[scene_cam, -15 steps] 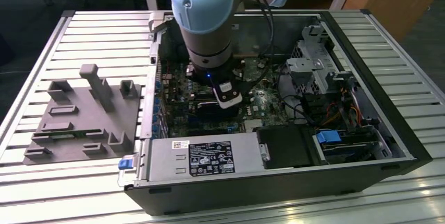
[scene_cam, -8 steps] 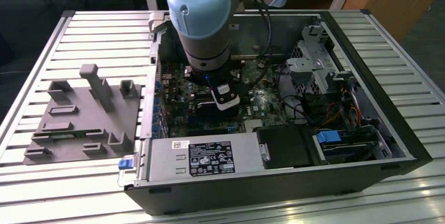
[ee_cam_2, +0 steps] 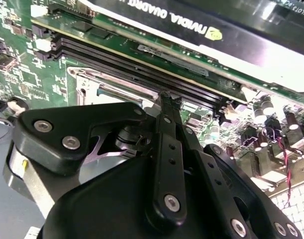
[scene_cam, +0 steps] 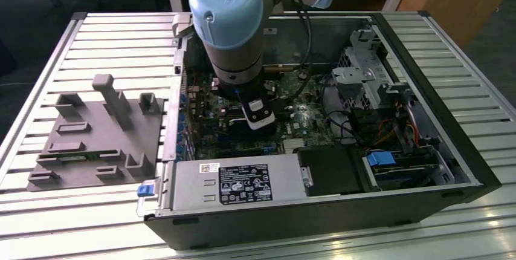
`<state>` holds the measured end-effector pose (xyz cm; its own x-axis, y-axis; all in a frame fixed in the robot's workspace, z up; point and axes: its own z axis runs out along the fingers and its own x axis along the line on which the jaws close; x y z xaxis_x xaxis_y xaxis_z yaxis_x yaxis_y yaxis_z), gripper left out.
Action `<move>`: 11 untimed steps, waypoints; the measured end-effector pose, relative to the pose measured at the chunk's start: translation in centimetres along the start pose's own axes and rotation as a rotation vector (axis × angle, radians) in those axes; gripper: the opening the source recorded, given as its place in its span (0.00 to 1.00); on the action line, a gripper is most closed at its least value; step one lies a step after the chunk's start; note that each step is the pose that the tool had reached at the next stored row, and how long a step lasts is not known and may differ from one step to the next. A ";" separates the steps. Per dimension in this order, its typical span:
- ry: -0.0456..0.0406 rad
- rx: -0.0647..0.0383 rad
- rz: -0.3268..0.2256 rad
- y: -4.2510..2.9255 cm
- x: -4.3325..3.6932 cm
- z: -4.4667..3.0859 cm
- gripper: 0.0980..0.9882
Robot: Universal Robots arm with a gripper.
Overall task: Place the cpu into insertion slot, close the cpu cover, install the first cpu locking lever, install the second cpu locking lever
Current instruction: 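Install the second cpu locking lever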
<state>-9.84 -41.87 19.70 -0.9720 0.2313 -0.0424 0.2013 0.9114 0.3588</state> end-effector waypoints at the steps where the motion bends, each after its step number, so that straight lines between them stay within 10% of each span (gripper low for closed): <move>1: 0.0002 -0.001 0.000 -0.03 0.07 0.03 0.00; 11: 0.0023 -0.007 -0.001 -0.40 1.03 0.36 0.00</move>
<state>-10.88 -41.87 19.18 -0.9724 0.2296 -0.0406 0.1994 0.9092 0.3656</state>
